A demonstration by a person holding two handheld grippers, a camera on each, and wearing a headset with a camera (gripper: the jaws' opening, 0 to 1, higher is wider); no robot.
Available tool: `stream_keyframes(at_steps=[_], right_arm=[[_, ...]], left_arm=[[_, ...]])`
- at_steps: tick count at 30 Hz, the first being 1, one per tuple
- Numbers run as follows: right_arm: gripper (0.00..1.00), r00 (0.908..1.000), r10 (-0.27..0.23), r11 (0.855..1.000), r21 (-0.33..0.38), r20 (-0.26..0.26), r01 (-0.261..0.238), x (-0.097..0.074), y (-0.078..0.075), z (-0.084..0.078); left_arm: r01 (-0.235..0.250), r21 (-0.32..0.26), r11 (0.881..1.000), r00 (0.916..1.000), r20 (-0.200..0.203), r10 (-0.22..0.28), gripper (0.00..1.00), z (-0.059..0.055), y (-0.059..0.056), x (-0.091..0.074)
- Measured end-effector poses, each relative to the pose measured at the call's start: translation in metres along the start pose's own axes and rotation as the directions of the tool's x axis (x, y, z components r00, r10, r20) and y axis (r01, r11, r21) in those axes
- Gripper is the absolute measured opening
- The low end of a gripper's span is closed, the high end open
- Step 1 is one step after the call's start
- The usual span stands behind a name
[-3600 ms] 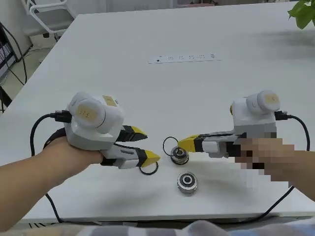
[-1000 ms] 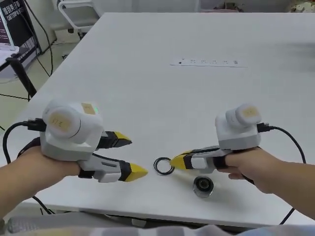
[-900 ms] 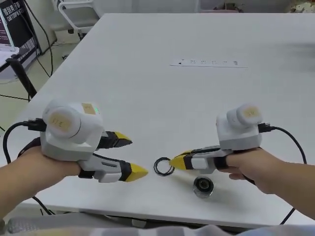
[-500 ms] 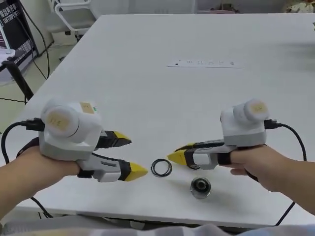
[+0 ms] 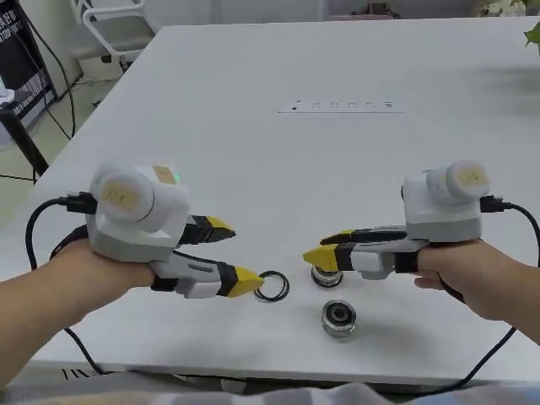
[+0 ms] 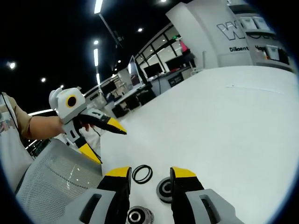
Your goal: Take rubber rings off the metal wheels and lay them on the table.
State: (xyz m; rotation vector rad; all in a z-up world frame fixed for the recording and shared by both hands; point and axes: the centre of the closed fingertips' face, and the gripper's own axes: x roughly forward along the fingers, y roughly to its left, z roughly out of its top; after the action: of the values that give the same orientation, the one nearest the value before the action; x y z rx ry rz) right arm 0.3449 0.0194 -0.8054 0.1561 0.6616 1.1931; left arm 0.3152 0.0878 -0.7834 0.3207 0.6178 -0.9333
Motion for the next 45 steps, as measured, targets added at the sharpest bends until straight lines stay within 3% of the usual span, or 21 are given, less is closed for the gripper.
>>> stream_keyframes(at_steps=[7,12,28,45], right_arm=[[0.33,0.9995,-0.031,0.999,-0.019,-0.005,0.031,-0.012,-0.009,-0.007],[0.34,0.9978,-0.055,0.995,-0.086,-0.037,0.052,-0.017,-0.015,-0.018],[0.31,0.9895,-0.092,0.977,-0.201,-0.111,0.069,-0.016,-0.022,-0.039],[0.24,0.9856,-0.096,0.965,-0.254,-0.139,0.058,-0.01,-0.027,-0.048]], left_arm=[[0.017,0.012,1.0,0.9998,-0.003,-0.017,0.5,0.006,-0.002,0.011],[0.033,0.002,0.999,0.9994,-0.002,-0.033,0.49,0.008,-0.002,0.021],[0.078,0.027,0.997,0.9964,-0.034,-0.077,0.46,0.01,-0.005,0.055],[0.122,0.051,0.991,0.9908,-0.064,-0.119,0.4,0.006,-0.016,0.083]])
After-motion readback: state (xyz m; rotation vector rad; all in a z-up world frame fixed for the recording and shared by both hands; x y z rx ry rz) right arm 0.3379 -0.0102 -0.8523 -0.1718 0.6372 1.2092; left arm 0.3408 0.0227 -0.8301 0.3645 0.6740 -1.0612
